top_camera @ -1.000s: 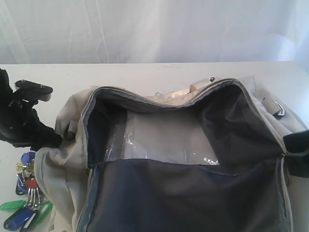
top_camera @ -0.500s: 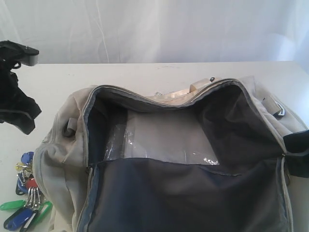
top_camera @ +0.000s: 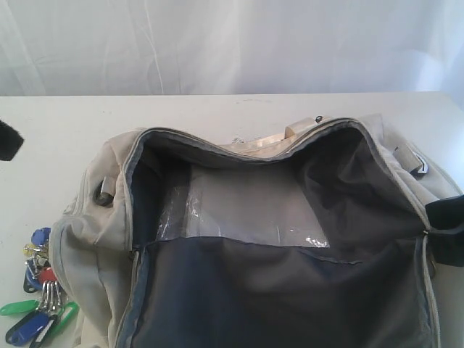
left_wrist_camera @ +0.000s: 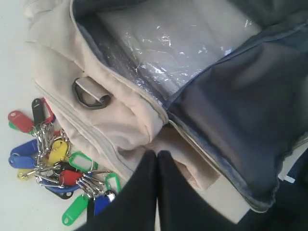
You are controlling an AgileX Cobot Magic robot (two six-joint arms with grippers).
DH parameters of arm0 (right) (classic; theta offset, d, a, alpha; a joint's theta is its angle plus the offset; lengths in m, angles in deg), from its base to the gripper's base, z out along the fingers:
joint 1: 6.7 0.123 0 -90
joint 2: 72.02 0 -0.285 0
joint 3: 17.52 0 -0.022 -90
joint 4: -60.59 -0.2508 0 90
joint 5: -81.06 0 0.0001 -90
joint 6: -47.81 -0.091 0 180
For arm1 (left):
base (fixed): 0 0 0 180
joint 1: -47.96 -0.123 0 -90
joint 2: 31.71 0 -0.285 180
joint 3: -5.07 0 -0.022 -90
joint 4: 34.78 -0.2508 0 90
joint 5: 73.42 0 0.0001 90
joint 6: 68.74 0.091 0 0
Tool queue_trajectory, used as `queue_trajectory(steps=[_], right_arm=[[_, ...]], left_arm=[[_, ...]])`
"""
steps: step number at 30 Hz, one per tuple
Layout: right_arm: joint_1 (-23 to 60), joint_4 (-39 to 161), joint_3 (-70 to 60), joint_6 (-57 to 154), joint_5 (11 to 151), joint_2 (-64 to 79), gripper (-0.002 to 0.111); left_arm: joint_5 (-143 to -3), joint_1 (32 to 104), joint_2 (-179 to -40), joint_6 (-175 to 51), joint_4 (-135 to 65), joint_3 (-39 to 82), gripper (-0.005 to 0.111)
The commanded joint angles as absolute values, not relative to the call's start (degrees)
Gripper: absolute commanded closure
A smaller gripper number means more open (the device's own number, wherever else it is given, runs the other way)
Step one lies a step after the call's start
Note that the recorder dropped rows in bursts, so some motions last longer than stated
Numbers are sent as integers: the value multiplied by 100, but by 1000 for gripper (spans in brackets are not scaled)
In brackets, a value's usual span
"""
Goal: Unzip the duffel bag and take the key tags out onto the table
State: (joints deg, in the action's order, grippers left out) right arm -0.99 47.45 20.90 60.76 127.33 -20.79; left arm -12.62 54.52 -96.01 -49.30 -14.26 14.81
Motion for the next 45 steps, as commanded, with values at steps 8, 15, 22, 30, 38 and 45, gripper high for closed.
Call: queue_trajectory(steps=[8, 15, 22, 30, 38, 45], right_arm=[[-73, 4724, 2112, 6101, 12625, -2110, 108], [-73, 4763, 2112, 6257, 12575, -2110, 108], [-73, 4763, 2112, 6257, 12593, -2110, 108], [-73, 4763, 2112, 6257, 12593, -2110, 108], [-73, 4763, 2112, 6257, 12593, -2110, 108], [-73, 4763, 2112, 6257, 12593, -2110, 108]], left_arm=[[-1714, 5438, -7670, -4867, -1835, 2795, 107], [-1516, 5438, -7552, -5014, -1836, 2844, 107], [-1518, 5438, -7552, -4967, -1891, 2844, 107], [-1528, 5438, -7548, -4950, -1919, 2844, 107], [-1531, 5036, -6823, -4950, -1929, 2844, 107], [-1531, 4451, -5669, -4950, -1929, 2844, 107]])
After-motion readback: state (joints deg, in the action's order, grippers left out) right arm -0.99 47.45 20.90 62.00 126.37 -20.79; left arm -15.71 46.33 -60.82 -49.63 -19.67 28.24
